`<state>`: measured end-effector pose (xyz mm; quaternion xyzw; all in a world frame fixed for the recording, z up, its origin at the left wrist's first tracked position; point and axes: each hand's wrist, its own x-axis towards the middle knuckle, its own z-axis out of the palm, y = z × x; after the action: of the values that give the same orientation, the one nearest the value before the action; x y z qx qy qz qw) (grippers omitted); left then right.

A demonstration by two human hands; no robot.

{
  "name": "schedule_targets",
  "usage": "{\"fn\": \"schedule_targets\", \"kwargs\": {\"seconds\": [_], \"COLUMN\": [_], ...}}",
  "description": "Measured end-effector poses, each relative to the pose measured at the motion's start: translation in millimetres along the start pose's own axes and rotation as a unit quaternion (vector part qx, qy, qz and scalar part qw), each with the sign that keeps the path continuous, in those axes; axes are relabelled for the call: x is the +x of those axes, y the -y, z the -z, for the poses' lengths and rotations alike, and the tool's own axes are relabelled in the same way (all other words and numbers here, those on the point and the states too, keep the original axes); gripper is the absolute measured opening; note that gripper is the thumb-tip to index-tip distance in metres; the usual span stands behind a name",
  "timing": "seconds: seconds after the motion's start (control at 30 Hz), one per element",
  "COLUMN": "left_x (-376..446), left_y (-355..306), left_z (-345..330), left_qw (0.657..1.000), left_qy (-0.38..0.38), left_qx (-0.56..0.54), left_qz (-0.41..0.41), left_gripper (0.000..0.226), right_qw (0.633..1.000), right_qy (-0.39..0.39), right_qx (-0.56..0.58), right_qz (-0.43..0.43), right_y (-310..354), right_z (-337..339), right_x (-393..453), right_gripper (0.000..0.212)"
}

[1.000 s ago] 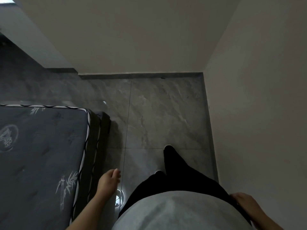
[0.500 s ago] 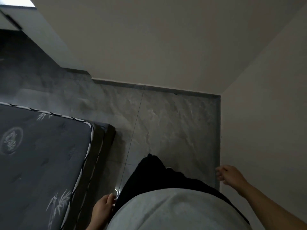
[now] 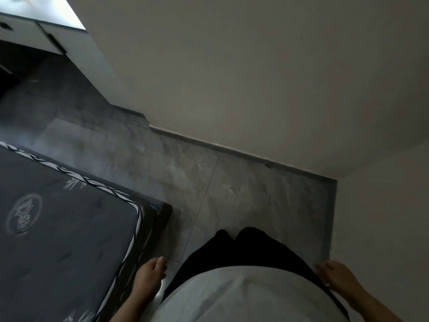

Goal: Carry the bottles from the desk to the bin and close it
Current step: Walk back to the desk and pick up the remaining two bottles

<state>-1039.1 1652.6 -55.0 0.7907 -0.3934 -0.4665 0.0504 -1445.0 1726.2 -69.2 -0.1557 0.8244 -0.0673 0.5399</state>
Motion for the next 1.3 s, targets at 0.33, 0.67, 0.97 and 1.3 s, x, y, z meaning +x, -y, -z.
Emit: {"fn": "schedule_targets", "kwargs": {"seconds": [0.33,0.67,0.97,1.3], "left_x": [72,83,119,222], "left_y": [-97,-105,-98,-119], "left_z": [14,-5,33,135], "left_qw": [0.999,0.972,0.931,0.903], "left_qy": [-0.029,-0.100,-0.145,-0.187], "left_qx": [-0.014,-0.134,-0.222,-0.317], "left_qz": [0.002,0.165,0.250,0.223], "left_gripper": [0.031,0.029,0.027,0.028], "right_qw": [0.993,0.972,0.942,0.890], "right_qy": [-0.008,0.017,0.062,0.044], "right_qx": [-0.111,-0.181,-0.284,-0.412], "right_qz": [0.035,0.151,0.168,0.189], "right_y": [130,331,447,538], "right_z": [45,48,-18,-75], "right_x": [63,122,139,144], "right_gripper": [0.016,0.031,0.026,0.028]}}
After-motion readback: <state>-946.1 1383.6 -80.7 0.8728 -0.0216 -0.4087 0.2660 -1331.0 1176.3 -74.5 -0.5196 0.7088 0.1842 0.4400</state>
